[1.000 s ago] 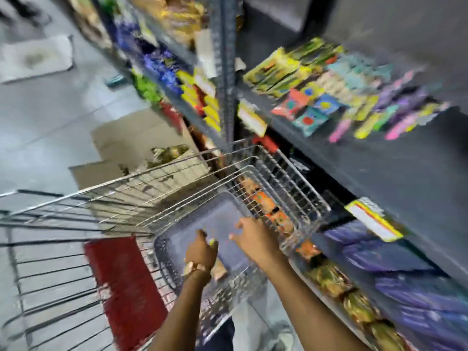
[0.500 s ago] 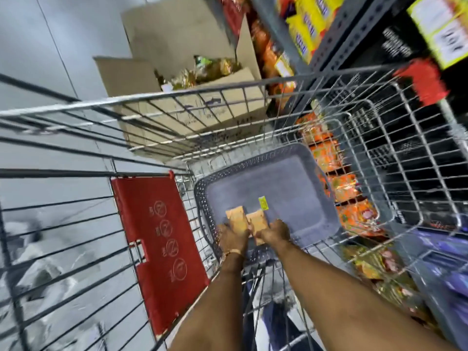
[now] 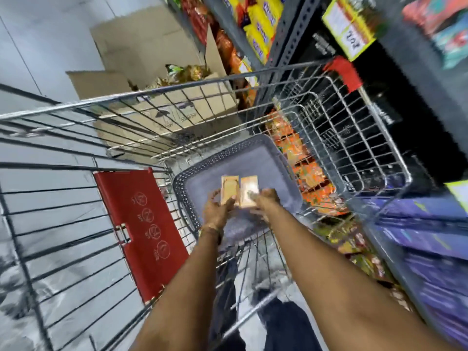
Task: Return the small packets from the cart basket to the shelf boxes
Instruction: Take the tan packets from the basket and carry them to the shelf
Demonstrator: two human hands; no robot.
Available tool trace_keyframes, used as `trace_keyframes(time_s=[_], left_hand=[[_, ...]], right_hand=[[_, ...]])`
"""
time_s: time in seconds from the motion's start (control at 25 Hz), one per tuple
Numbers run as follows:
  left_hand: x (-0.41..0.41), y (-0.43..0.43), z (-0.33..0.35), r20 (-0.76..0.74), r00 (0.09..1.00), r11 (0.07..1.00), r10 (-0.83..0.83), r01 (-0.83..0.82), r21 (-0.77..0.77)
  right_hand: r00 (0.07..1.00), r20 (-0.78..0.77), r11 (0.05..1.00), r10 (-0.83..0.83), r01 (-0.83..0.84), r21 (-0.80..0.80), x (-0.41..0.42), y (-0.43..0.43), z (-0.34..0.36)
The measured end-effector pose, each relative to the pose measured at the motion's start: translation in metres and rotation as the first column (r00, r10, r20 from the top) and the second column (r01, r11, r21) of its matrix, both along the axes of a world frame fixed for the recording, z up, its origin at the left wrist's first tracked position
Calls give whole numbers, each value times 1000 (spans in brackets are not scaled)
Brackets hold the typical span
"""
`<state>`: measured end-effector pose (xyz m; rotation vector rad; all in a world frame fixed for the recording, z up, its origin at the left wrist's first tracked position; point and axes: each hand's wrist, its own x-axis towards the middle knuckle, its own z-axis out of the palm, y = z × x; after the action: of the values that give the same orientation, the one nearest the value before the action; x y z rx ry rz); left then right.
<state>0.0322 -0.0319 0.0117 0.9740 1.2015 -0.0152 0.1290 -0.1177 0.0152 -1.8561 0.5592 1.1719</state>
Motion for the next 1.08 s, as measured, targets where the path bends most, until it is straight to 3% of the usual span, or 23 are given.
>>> trace_keyframes(time_s=[0.08,0.2,0.36,0.52,0.64,0.76,0.92,1.0,1.08], left_hand=[[16,-7,37,139,990,998,4,5,-64],[42,-25,107,362,932,996,-17,46,-72],[67,-79,201,599,778,976,-192,217,31],[88,-146,268,731,617,931,-293,359,70],[99,-210,303,787,452,832,-419,538,134],[109,-277,332,811,278,702,-514,680,212],[128,-363,353,810,157,545,-565,809,223],[141,-400,354,755,128,468,-643,846,256],[154,-426,348,650,119,405,-751,860,311]], right_hand=[[982,113,978,-149,130,161,15,-4,42],[925,250,903,-288,175,393,32,-39,121],[834,299,768,-463,209,606,30,-119,210],[666,281,572,-691,267,776,11,-203,276],[518,367,539,-772,230,810,-11,-273,316],[355,534,619,-767,194,761,-27,-340,342],[170,626,649,-761,202,734,-31,-421,359],[135,593,603,-794,299,739,-22,-451,358],[204,658,656,-725,499,567,-9,-467,347]])
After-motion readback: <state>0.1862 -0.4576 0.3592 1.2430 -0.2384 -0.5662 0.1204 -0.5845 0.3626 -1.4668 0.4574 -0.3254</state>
